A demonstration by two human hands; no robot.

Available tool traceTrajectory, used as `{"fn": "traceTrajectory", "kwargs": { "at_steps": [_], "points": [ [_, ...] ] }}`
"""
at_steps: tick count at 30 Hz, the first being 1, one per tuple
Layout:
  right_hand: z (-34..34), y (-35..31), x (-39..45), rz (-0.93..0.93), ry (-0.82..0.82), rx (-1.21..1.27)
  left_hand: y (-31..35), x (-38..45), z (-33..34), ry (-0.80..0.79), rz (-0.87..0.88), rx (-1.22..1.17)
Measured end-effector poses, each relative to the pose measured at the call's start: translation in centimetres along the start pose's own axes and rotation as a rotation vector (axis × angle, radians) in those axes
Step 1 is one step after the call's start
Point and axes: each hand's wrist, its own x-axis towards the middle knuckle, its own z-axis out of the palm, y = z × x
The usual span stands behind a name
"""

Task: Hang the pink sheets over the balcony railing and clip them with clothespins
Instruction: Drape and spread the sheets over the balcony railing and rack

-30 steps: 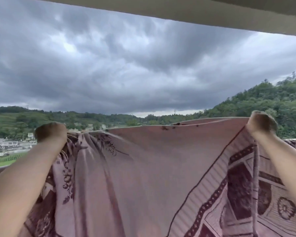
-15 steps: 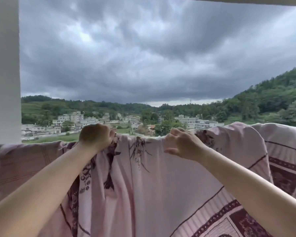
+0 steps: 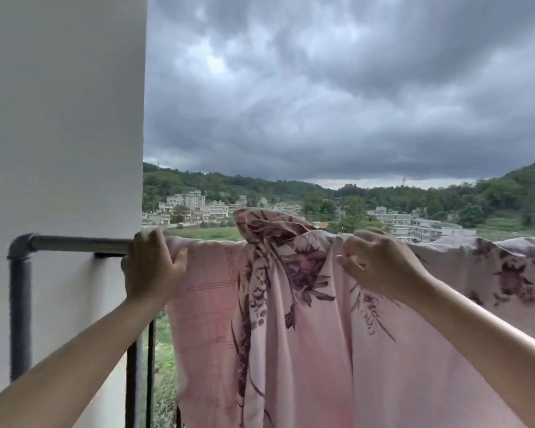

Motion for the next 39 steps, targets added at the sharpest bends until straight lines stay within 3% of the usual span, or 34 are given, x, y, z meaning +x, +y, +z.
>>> {"fn": "traceTrajectory", "kwargs": {
  "at_steps": [2, 5, 6, 9, 11, 17, 22, 25, 29, 33, 35, 36, 39],
  "points": [
    [1.8, -4.5, 2.6, -0.059, 0.043, 0.028, -3.3, -0.8, -0.2, -0.159, -0.203, -0.057],
    [4.2, -9.9, 6.7, -0.019, -0.031, 0.008, -5.8, -1.8, 0.3, -0.693, -0.164, -0.407],
    [4.9, -11.1, 7.8, -0.004, -0.085, -0.044, -6.3, -1.8, 0.2, -0.76, -0.156, -0.53],
    [6.0, -13.4, 10.0, 0.052, -0.27, -0.251, -7.7, 0.4, -0.7, -0.667, -0.194, -0.758],
    [5.7, -14.0, 10.6, 0.063, -0.319, -0.307, -8.3, 3.0, -1.5, -0.498, -0.108, -0.719],
    [6.1, -16.9, 14.9, 0.003, -0.315, -0.279, -9.3, 12.7, -4.4, -0.186, 0.186, -0.427],
    [10.6, -22.5, 24.0, 0.217, -0.112, -0.072, -15.0, 19.7, -5.5, 0.024, 0.189, 0.082],
    [14.3, -27.0, 28.0, 0.229, -0.196, 0.222, -19.5, 21.6, -6.5, -0.027, 0.004, 0.273],
    [17.3, -30.4, 28.2, 0.057, -0.677, 0.365, -25.8, 20.9, -7.7, -0.293, -0.292, 0.188],
    [15.6, -30.0, 26.9, -0.061, -0.493, 0.379, -27.8, 14.7, -7.9, -0.637, -0.5, -0.341],
    [14.1, -29.1, 25.2, -0.146, -0.539, 0.275, -28.0, 11.4, -8.1, -0.744, -0.442, -0.521],
    [13.5, -28.6, 24.3, -0.165, -0.594, 0.186, -28.3, 10.3, -7.9, -0.727, -0.396, -0.578],
    [12.4, -27.7, 22.8, -0.15, -0.628, 0.041, -29.3, 9.2, -6.8, -0.482, -0.316, -0.596]
  ]
}}
